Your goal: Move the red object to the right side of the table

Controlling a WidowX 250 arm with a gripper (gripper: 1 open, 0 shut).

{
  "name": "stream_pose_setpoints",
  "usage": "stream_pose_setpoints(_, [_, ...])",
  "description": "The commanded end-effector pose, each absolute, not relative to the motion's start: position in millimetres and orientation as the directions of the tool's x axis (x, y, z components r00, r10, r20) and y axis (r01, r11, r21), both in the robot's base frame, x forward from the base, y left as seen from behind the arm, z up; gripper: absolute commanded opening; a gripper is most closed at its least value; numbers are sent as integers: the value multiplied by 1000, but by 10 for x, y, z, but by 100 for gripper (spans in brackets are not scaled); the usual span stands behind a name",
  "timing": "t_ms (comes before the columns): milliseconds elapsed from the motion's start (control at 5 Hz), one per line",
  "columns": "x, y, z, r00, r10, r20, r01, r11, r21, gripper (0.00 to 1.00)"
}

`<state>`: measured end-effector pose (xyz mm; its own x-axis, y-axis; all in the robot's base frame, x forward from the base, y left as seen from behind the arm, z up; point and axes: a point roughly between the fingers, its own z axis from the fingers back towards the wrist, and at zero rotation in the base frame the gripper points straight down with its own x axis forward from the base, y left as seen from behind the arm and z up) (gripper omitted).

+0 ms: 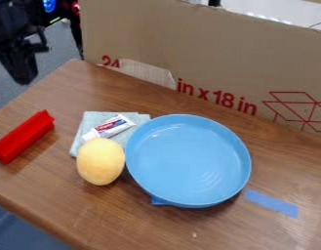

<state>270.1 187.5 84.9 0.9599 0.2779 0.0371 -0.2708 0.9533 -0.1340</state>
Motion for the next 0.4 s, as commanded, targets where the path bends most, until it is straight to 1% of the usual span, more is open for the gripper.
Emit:
stream_pose_setpoints(0, [2711,1891,1001,961,271,61,-267,961,-68,100])
stream_pose_setpoints(200, [2700,1886,995,962,253,98,-253,967,-16,100])
